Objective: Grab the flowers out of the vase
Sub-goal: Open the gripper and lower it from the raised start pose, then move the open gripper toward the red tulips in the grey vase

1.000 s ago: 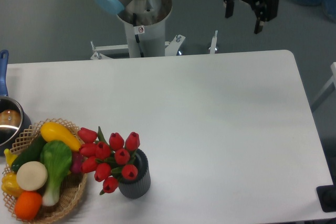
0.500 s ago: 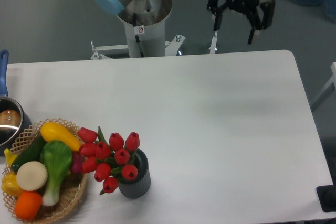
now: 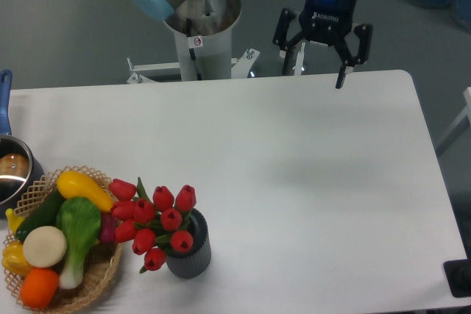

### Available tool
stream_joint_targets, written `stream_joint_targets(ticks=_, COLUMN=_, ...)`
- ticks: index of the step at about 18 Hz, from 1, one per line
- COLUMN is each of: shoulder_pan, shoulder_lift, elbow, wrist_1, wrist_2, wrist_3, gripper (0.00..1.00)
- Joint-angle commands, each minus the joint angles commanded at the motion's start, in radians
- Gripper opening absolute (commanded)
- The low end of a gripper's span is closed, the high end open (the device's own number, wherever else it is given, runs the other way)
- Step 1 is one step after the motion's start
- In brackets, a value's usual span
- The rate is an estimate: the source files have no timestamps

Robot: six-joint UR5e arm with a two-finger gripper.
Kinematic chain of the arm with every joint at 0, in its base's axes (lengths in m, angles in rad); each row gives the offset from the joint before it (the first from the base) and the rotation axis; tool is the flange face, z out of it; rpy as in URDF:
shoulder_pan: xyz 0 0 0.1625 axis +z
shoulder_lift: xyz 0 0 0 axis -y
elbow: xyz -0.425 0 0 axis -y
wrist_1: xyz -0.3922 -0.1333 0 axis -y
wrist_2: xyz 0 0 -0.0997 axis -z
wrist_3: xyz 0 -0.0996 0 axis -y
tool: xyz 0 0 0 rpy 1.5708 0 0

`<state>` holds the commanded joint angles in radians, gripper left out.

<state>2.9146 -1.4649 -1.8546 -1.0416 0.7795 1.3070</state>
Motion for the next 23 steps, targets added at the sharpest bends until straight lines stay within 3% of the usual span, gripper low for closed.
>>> stream_joint_targets(ticks=1, shoulder_pan=0.0, shoulder_lift=-0.012, elbow=0.0, wrist_1=0.002, wrist_2=-0.046, wrist_3=0.002, gripper=1.0)
stream_joint_targets(ticks=9, shoulder_pan=-0.046, shoulder_lift=-0.046, elbow=-0.006, wrist_1=0.055, wrist_2=-0.049, wrist_3=0.009, gripper=1.0)
stream_joint_targets(ticks=14, shoulder_pan=-0.115, shoulder_lift=-0.103, elbow=-0.003, wrist_1=0.129, wrist_2=-0.069, wrist_3=0.009, gripper=1.0)
stream_joint_targets(ticks=23, shoulder_pan=-0.166, shoulder_lift=-0.184, elbow=0.006, wrist_1=0.17, wrist_2=-0.143, wrist_3=0.014, gripper=1.0)
